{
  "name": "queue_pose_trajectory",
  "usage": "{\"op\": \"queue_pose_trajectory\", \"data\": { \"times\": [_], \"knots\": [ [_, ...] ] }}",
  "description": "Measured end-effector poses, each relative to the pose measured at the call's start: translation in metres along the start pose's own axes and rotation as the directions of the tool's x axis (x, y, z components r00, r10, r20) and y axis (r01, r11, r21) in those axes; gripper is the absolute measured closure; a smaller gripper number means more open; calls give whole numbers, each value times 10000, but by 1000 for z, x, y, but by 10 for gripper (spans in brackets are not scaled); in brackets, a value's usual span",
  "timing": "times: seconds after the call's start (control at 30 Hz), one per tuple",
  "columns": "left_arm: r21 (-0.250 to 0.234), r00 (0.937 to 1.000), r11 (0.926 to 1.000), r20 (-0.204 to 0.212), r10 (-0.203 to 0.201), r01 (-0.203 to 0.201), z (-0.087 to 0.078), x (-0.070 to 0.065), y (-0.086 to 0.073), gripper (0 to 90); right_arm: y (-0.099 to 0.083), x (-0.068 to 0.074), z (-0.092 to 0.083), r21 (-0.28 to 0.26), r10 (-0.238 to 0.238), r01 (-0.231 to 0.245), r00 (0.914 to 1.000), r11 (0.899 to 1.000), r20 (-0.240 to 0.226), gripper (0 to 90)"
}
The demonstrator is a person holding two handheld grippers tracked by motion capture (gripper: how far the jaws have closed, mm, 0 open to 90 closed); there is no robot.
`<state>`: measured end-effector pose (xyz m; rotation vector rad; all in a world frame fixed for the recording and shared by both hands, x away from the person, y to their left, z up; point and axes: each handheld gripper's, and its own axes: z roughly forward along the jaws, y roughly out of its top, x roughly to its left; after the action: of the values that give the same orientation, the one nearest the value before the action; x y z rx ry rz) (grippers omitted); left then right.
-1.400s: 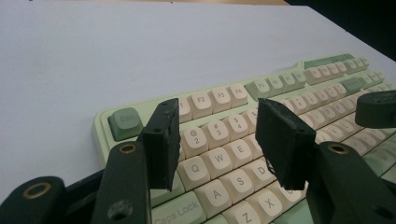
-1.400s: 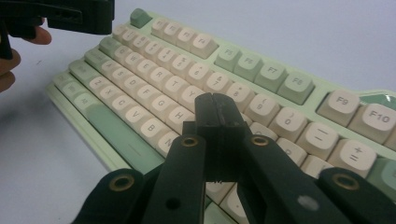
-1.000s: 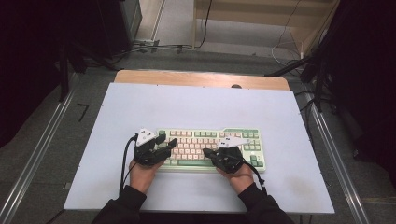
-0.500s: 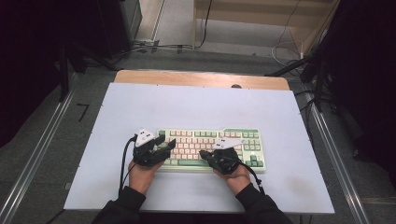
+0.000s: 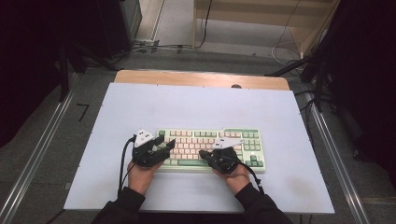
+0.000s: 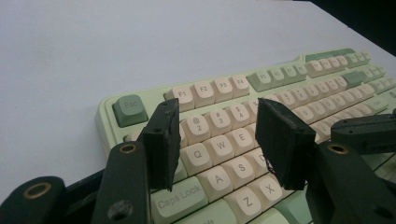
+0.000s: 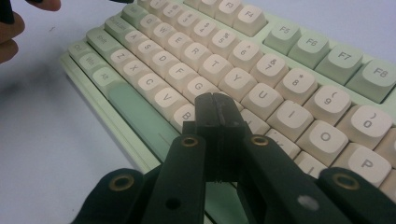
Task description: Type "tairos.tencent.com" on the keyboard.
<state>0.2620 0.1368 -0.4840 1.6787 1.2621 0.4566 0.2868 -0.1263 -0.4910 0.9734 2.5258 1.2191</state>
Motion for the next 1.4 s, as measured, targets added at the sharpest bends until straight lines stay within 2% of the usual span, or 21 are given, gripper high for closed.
{"op": "queue_pose_trajectory", "data": {
  "times": [0.2, 0.33, 0.47, 0.53, 0.67, 0.77, 0.87, 0.97, 1.2, 1.4],
  "knots": [
    [8, 10000, 10000, 1, 5, -5, 0, 0, 0, 504, 0, 1, 1, 10, 56, -56, 10000, 10000, -44, 876],
    [27, 10000, 10000, 15, 4, -4, 0, 0, 0, 504, -2, 2, 3, 76, -75, 74, 10000, 9999, 58, 877],
    [8, 10000, 10000, 3, 0, 0, 0, 0, 0, 504, -2, 1, 1, -16, 100, -100, 9999, 9999, -72, 865],
    [-1, 10000, 10000, 7, -11, 11, 0, 0, 0, 504, 0, 0, -3, -211, 228, -232, 9996, 9995, -177, 762],
    [23, 10000, 10000, 33, 24, -24, 0, 0, 0, 506, 2, -4, -8, -596, 487, -497, 9986, 9970, -187, 490],
    [47, 10000, 10000, 82, 53, -53, 2, -1, 1, 518, 2, -8, -12, -780, 639, -643, 9979, 9949, -75, 362],
    [85, 9998, 9999, 142, 131, -132, 4, -3, 1, 551, 2, -11, -15, -939, 777, -767, 9970, 9926, 71, 301],
    [179, 9995, 9997, 284, 151, -156, 7, -4, 2, 601, 0, -14, -17, -909, 865, -842, 9960, 9923, 217, 287],
    [369, 9976, 9988, 630, 284, -307, 15, -10, 5, 818, -5, -18, -22, -852, 1027, -985, 9937, 9915, 460, 289],
    [543, 9959, 9978, 845, 334, -381, 23, -14, 6, 891, -9, -21, -27, -858, 1228, -1169, 9902, 9894, 671, 290]
  ]
}}
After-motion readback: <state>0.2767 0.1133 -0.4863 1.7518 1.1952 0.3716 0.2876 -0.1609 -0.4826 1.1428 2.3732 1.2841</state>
